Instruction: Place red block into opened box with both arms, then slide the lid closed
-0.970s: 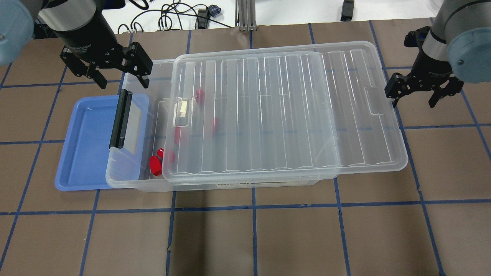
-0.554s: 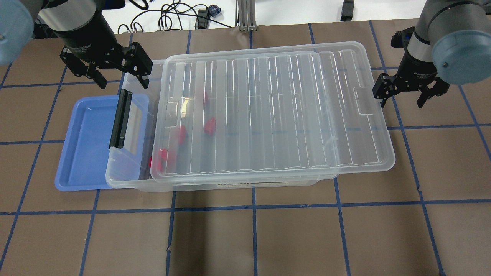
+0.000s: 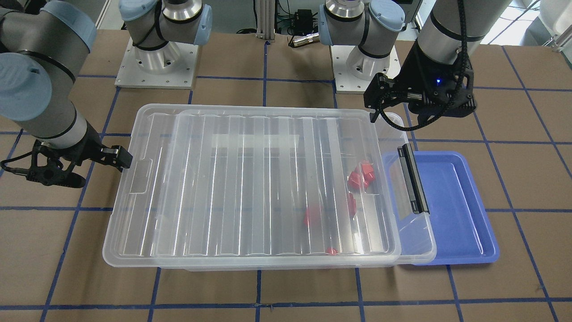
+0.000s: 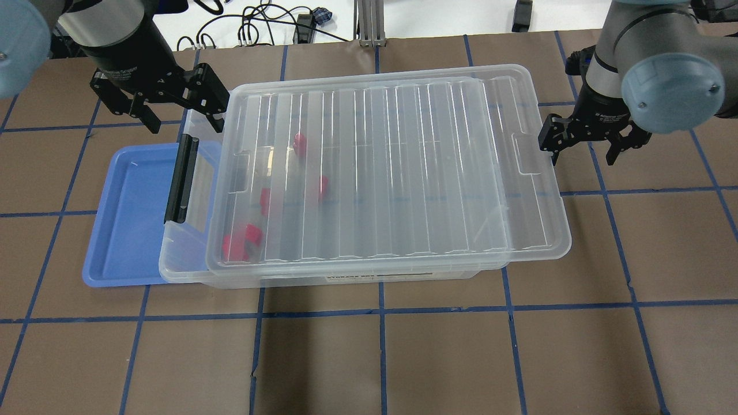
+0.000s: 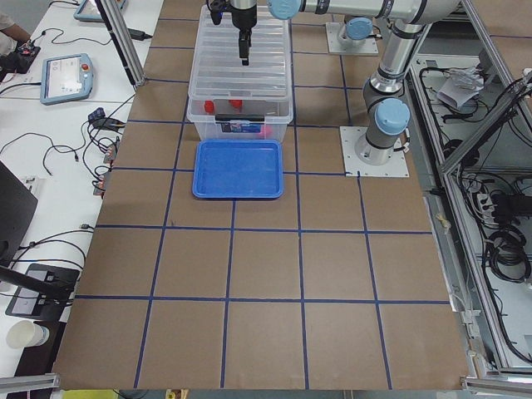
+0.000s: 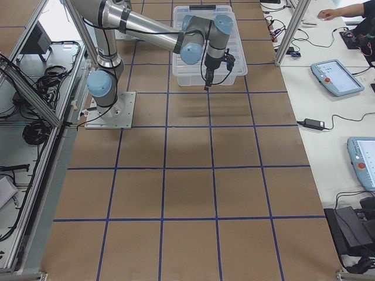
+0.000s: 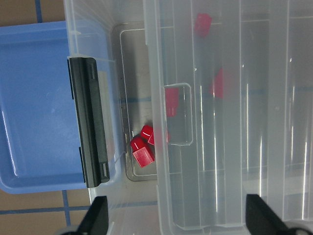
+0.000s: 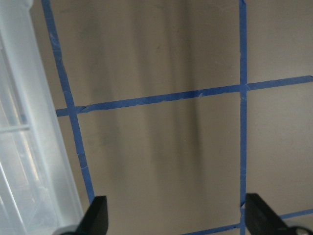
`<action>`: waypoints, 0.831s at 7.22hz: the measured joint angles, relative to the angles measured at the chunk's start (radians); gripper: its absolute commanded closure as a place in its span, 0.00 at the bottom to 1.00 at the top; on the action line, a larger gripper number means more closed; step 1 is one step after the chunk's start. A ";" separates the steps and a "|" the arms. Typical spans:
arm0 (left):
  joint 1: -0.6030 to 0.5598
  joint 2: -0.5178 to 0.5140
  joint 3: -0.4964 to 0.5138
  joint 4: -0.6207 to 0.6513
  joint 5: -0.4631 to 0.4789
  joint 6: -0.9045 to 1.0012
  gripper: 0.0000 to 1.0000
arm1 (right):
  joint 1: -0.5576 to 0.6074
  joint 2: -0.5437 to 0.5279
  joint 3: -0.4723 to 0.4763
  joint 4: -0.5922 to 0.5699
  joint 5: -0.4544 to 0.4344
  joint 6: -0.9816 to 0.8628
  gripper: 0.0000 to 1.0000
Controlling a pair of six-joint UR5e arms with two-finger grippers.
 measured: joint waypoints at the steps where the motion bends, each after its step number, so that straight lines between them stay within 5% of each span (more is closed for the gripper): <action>1: 0.000 0.000 0.000 0.000 0.000 0.000 0.00 | 0.018 0.002 0.000 -0.001 0.001 0.021 0.00; 6: 0.000 -0.002 0.000 0.003 -0.004 -0.002 0.00 | 0.086 0.003 -0.001 -0.007 0.006 0.037 0.00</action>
